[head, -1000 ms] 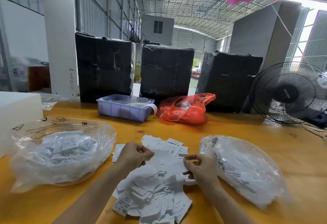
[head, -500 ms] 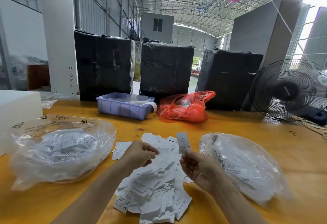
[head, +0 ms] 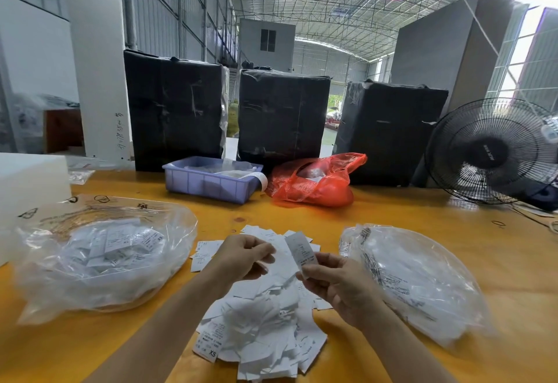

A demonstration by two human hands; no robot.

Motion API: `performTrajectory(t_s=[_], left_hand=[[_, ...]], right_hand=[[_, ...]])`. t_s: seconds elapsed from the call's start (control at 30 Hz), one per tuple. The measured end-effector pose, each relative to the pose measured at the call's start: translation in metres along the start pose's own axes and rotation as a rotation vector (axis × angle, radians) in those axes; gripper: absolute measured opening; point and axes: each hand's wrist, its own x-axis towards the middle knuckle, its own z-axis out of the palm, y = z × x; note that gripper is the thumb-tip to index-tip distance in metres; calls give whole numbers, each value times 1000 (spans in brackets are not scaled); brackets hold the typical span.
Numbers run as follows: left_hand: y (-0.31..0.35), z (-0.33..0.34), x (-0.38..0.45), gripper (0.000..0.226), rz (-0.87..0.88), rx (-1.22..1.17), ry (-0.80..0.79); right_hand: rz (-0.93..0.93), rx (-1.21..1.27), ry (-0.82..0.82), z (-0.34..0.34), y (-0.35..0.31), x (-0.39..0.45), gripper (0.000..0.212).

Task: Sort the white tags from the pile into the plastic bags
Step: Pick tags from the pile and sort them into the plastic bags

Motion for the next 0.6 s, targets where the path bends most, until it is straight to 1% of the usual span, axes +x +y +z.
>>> performTrajectory(t_s=[0.03,0.1,0.17,0.23,0.3,0.4,0.5,0.57,0.6], left_hand=[[0,1,-1,13,2,-11,-11],[1,2,-2,13,17,-16,-33],[1,4,-3,13,40,-6,-38],[1,5,-4,12,66,18,-28],[0,5,-4,10,91,52,-20],[-3,5,-3,8,97,83,-21],[-4,3,-2,6,73,74,-13],[-5,1,-1,6,50,63,0],[-6,-1,0,8,37,72,3]], right_hand=[[-18,-24,-19,1,0,-1,40],[-58,-124,-64,3,1,-2,41],[-101,-264,-113,4,3,-4,38],[-122,-348,-153,6,6,-5,29],[-103,-353,-186,9,6,-7,20],[-26,-342,-226,9,5,-7,29],[-28,-400,-195,6,5,-7,28],[-67,-362,-103,4,6,-3,20],[-99,-307,-37,2,6,-2,24]])
